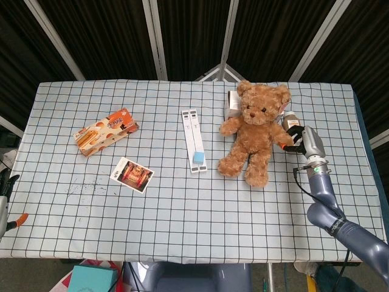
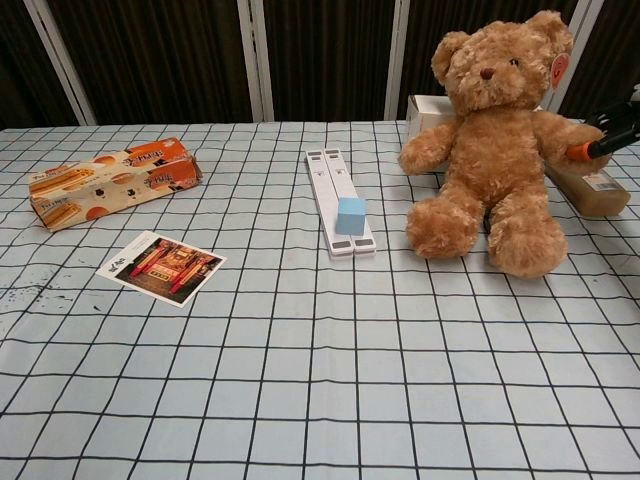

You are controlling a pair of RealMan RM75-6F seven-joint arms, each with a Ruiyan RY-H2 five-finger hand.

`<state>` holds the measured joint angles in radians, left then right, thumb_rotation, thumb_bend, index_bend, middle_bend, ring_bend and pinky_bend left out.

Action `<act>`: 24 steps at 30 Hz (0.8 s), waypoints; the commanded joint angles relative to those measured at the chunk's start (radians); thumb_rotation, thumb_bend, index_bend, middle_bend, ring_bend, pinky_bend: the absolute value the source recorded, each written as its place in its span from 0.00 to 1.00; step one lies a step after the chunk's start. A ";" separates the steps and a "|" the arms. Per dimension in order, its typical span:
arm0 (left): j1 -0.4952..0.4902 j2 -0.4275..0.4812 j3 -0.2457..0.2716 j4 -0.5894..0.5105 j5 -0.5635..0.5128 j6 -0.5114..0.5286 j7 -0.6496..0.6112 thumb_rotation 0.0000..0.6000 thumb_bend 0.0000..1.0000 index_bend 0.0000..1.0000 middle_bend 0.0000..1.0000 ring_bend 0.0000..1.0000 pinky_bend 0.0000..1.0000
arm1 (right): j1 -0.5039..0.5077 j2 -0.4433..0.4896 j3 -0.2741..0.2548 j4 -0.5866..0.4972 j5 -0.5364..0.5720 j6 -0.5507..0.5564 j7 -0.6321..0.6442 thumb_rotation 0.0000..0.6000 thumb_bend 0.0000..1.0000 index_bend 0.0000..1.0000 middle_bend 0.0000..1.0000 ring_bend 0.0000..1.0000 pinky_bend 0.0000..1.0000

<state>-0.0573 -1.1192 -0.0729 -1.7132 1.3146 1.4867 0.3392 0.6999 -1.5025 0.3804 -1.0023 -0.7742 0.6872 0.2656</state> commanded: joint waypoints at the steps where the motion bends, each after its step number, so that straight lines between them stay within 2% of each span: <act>1: 0.000 0.000 0.001 0.000 0.001 0.000 0.000 1.00 0.24 0.13 0.00 0.00 0.03 | 0.004 -0.018 -0.002 0.027 -0.001 -0.011 -0.001 1.00 0.35 0.58 0.56 0.56 0.09; 9: -0.001 -0.001 0.000 0.000 -0.001 0.000 0.002 1.00 0.24 0.13 0.00 0.00 0.03 | 0.018 -0.025 0.001 0.043 -0.034 0.016 -0.033 1.00 0.35 0.58 0.56 0.56 0.09; 15: 0.000 -0.001 0.003 -0.001 0.005 0.005 0.003 1.00 0.24 0.13 0.00 0.00 0.03 | 0.023 -0.062 0.005 0.114 -0.003 -0.006 -0.044 1.00 0.35 0.58 0.56 0.56 0.09; 24: 0.000 -0.006 0.000 0.000 -0.002 0.007 0.012 1.00 0.24 0.13 0.00 0.00 0.03 | 0.049 -0.096 0.030 0.202 -0.038 -0.015 -0.021 1.00 0.35 0.58 0.56 0.56 0.09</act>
<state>-0.0576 -1.1254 -0.0727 -1.7136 1.3129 1.4939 0.3514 0.7458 -1.5909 0.4074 -0.8110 -0.8055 0.6794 0.2391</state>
